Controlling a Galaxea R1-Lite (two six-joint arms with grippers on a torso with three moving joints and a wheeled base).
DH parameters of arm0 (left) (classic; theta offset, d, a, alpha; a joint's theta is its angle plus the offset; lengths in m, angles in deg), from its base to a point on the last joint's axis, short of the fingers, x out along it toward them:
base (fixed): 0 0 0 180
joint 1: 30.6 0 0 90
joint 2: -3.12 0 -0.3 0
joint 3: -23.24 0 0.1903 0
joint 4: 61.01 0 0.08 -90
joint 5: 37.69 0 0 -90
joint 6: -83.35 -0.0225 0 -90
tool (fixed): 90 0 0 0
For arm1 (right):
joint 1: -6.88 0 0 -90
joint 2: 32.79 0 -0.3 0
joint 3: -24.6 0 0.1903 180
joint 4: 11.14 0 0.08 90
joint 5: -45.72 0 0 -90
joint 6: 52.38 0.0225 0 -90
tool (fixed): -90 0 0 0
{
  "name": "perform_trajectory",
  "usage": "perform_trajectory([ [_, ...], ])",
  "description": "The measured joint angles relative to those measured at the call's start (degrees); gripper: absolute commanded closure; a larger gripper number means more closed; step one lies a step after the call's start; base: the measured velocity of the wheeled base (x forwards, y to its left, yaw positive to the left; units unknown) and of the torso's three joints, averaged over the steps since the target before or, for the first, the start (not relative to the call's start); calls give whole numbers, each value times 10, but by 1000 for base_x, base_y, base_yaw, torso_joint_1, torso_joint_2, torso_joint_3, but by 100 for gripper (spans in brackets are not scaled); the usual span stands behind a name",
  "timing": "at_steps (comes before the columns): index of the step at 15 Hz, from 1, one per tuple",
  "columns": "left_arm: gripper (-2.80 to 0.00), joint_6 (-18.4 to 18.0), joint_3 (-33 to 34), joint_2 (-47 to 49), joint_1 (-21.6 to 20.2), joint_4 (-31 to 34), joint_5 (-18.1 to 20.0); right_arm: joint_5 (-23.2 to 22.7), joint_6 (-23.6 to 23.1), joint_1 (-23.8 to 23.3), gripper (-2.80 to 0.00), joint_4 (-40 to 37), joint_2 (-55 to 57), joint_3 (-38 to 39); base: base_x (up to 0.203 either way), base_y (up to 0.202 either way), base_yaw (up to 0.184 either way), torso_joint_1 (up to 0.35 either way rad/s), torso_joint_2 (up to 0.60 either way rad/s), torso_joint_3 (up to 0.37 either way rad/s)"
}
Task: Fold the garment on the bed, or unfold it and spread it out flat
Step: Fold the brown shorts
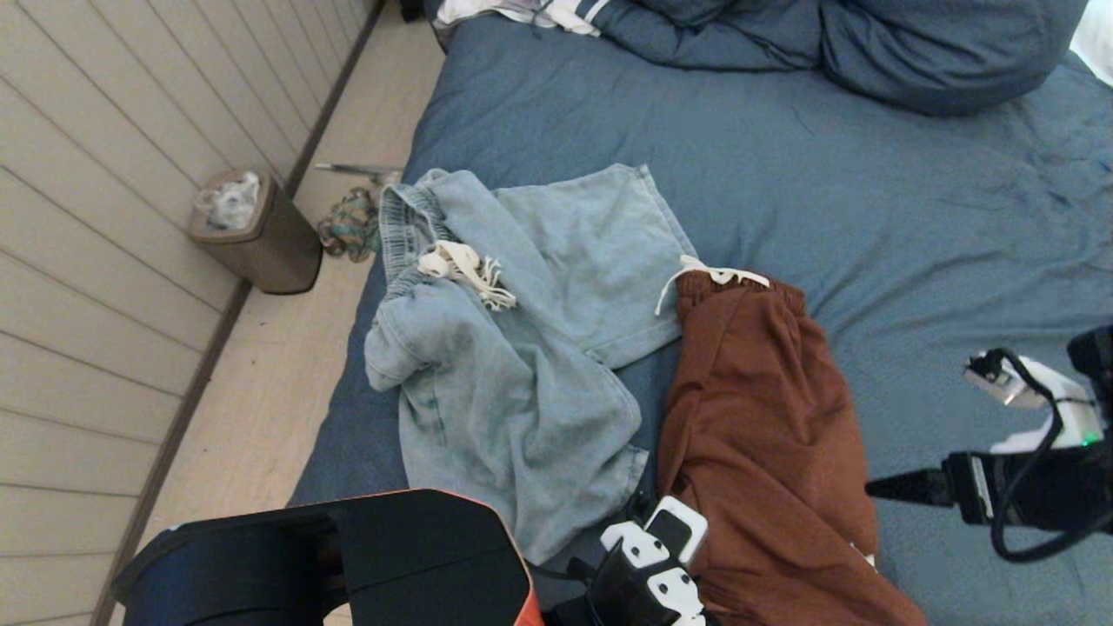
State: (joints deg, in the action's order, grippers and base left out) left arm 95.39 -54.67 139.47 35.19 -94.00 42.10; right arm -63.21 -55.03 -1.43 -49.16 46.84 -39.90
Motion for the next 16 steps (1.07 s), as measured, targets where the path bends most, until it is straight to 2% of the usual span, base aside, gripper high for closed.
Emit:
perform_trajectory([
  [3,0,0,0,-2,0,0,0,-6,-42,-15,-280,-1,-25,97,0,0,0,0,0,0],
  [5,0,0,0,-3,0,0,0,-6,-55,-19,-280,24,-13,131,0,0,0,0,0,0],
  [10,0,0,-4,-14,-2,5,0,-8,-86,-37,-280,228,94,206,0,0,0,0,0,0],
  [16,0,0,-12,-22,-7,10,0,-7,-93,-28,-280,367,220,243,0,0,0,0,0,0],
])
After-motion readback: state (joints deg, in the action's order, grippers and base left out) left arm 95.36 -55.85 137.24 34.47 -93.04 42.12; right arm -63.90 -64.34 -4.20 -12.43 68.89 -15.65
